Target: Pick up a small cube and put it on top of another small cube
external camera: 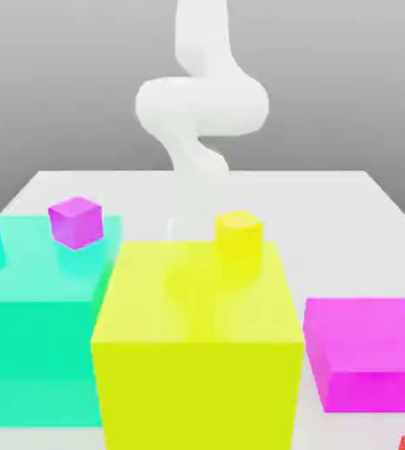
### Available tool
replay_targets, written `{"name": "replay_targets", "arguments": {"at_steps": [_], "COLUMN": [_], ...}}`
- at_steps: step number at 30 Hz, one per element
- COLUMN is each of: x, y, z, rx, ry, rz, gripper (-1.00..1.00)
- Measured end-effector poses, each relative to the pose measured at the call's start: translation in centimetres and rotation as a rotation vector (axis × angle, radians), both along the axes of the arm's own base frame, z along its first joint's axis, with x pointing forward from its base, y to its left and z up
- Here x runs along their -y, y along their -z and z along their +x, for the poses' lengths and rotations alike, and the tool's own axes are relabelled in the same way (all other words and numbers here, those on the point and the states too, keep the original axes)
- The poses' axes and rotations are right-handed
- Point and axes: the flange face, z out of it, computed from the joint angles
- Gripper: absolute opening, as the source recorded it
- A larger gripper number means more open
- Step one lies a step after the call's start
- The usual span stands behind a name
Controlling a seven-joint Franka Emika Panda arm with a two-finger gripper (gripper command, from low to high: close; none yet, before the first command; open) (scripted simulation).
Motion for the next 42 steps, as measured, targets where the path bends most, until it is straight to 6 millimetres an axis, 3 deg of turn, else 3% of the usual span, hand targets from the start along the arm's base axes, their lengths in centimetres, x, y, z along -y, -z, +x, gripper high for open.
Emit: {"name": "replay_targets", "arguments": {"at_steps": [9,18,25,32,36,37,42], "x": [-6.2,-13.9,-19.6,-24.9,-25.8,-25.8,-25.8], "y": [10.2,23.3,35.0,47.4,54.1,55.4,55.4], "z": [9.9,15.8,17.3,15.7,15.2,15.1,15.2], "rx": [-0.205,-0.405,-0.560,-0.714,-0.742,-0.743,-0.742], "ry": [-0.003,-0.008,0.003,0.018,0.022,0.022,0.021], "rz": [0.029,0.034,0.025,0.004,-0.001,-0.001,0.000], "gripper": [0.00,0.00,0.00,0.00,0.00,-1.00,-1.00]}}
